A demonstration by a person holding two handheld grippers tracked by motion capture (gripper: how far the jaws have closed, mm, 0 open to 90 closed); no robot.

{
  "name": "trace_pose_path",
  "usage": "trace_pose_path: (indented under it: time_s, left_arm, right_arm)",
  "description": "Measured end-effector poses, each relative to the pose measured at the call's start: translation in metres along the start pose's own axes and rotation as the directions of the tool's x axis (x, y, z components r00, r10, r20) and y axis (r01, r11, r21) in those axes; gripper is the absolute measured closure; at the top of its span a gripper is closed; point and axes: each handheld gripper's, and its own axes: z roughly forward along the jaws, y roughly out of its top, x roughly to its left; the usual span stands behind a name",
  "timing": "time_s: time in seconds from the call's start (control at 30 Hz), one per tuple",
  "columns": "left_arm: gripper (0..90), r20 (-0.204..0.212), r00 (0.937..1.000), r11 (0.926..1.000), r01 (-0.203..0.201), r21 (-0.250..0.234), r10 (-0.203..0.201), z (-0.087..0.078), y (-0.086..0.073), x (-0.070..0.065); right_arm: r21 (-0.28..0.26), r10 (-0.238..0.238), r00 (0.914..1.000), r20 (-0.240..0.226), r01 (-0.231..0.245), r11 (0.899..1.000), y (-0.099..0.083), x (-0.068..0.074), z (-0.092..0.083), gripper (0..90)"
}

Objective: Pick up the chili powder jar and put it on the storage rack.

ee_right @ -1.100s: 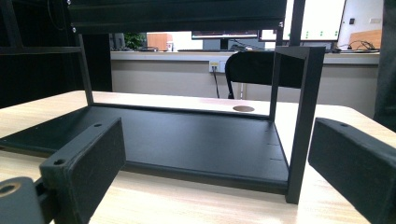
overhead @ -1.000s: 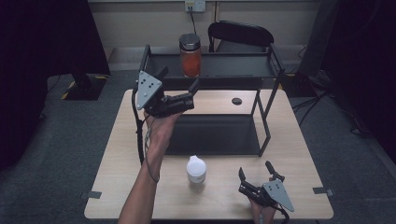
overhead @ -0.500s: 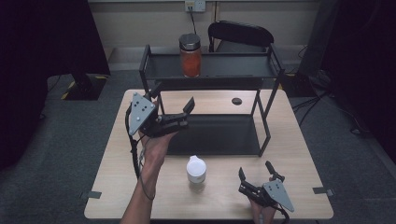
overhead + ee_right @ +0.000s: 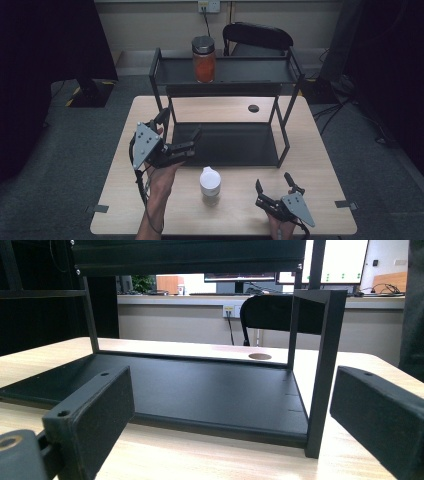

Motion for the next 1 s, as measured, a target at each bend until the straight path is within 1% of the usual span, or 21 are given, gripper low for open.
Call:
trace_pose_path:
  time_s: [0.1, 0.13, 0.23, 0.27, 0.33, 0.37, 0.43, 0.5, 0.53, 0.6, 0.7, 0.83, 1.0]
  left_arm:
    - [0.2, -0.011, 0.9999, 1.0000, -0.004, 0.004, 0.004, -0.007, -0.004, -0.003]
    - [0.2, -0.012, 0.9999, 1.0000, -0.006, -0.001, 0.006, -0.010, -0.007, -0.004]
    - [0.2, -0.015, 0.9998, 0.9999, -0.014, 0.007, 0.014, -0.017, -0.012, -0.007]
    - [0.2, -0.016, 0.9998, 0.9999, -0.013, 0.009, 0.013, -0.020, -0.013, -0.008]
    - [0.2, -0.008, 0.9999, 1.0000, 0.008, 0.005, -0.008, -0.028, -0.018, -0.009]
    - [0.2, -0.010, 0.9999, 0.9999, 0.009, 0.005, -0.009, -0.030, -0.019, -0.010]
    - [0.2, -0.013, 0.9999, 1.0000, 0.001, 0.008, 0.000, -0.037, -0.021, -0.012]
    - [0.2, -0.021, 0.9998, 0.9999, 0.003, 0.016, -0.002, -0.043, -0.023, -0.014]
    - [0.2, -0.028, 0.9996, 0.9998, -0.004, 0.020, 0.005, -0.047, -0.026, -0.015]
    - [0.2, -0.035, 0.9994, 0.9997, -0.004, 0.024, 0.005, -0.051, -0.031, -0.015]
    - [0.2, -0.045, 0.9989, 0.9994, 0.014, 0.031, -0.012, -0.056, -0.040, -0.014]
    - [0.2, -0.081, 0.9958, 0.9976, 0.046, 0.053, -0.042, -0.062, -0.054, -0.013]
    - [0.2, -0.098, 0.9938, 0.9957, 0.059, 0.071, -0.052, -0.067, -0.071, -0.013]
  right_arm:
    - [0.000, 0.000, 1.0000, 0.000, 0.000, 1.000, 0.000, 0.000, 0.000, 2.6]
    - [0.000, 0.000, 1.0000, 0.000, 0.000, 1.000, 0.000, 0.000, 0.000, 2.6]
    - [0.000, 0.000, 1.0000, 0.000, 0.000, 1.000, 0.000, 0.000, 0.000, 2.6]
    - [0.000, 0.000, 1.0000, 0.000, 0.000, 1.000, 0.000, 0.000, 0.000, 2.6]
    - [0.000, 0.000, 1.0000, 0.000, 0.000, 1.000, 0.000, 0.000, 0.000, 2.6]
    - [0.000, 0.000, 1.0000, 0.000, 0.000, 1.000, 0.000, 0.000, 0.000, 2.6]
    - [0.000, 0.000, 1.0000, 0.000, 0.000, 1.000, 0.000, 0.000, 0.000, 2.6]
    - [0.000, 0.000, 1.0000, 0.000, 0.000, 1.000, 0.000, 0.000, 0.000, 2.6]
    - [0.000, 0.000, 1.0000, 0.000, 0.000, 1.000, 0.000, 0.000, 0.000, 2.6]
    - [0.000, 0.000, 1.0000, 0.000, 0.000, 1.000, 0.000, 0.000, 0.000, 2.7]
    - [0.000, 0.000, 1.0000, 0.001, 0.000, 1.000, 0.000, 0.000, 0.000, 2.7]
    - [0.000, 0.000, 1.0000, 0.001, 0.000, 1.000, 0.000, 0.000, 0.000, 2.6]
    - [0.000, 0.000, 1.0000, 0.001, 0.000, 1.000, 0.000, 0.000, 0.000, 2.6]
